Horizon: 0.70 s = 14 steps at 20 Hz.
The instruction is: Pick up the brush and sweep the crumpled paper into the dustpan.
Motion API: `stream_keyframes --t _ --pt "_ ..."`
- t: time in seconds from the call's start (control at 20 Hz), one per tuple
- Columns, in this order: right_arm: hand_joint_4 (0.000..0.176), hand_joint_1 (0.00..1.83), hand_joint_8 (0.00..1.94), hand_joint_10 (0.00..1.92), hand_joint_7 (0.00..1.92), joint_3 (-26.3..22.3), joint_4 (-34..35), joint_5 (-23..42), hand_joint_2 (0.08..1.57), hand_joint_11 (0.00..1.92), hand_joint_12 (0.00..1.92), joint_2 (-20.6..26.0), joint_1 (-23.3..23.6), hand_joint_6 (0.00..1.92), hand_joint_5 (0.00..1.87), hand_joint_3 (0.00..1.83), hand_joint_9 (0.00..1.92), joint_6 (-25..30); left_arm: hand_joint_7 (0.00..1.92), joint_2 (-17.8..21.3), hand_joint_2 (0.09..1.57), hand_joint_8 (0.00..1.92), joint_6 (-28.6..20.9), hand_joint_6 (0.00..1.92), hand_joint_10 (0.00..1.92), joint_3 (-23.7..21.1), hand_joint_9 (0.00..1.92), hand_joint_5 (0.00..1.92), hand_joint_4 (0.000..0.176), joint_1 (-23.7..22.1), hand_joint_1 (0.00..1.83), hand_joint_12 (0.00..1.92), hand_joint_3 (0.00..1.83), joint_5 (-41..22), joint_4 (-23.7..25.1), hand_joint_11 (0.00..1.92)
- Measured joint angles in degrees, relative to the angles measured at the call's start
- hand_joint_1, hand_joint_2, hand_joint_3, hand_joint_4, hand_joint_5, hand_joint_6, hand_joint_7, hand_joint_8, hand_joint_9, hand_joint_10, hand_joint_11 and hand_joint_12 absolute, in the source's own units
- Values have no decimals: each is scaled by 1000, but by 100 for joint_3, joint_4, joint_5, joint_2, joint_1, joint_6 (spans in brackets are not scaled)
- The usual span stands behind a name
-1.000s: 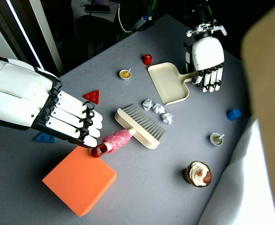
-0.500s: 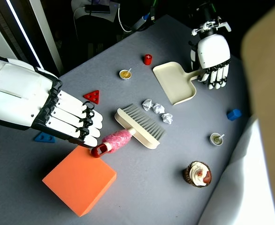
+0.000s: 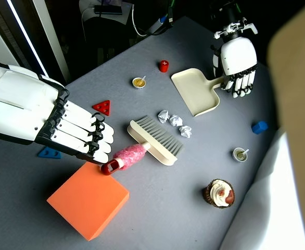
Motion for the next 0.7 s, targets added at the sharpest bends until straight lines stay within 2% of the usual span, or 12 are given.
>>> stream_keyframes --t 0.25,0.45,0.7 --pt "0 0 2 2 152 0 0 0 972 222 4 0 0 1 133 1 178 0 747 4 1027 3 197 605 3 -81 602 1195 0 -44 1186 2 1 79 9 517" --pt "0 0 0 1 140 0 0 0 964 208 0 0 0 1 126 0 169 0 738 7 1020 1 197 573 2 -50 573 1216 0 -138 1177 2 0 278 -584 507" --pt "0 0 2 3 145 0 2 -319 973 222 6 0 0 0 118 2 175 -107 719 4 1023 7 214 586 4 20 608 1208 0 -146 1182 17 0 546 -901 544"
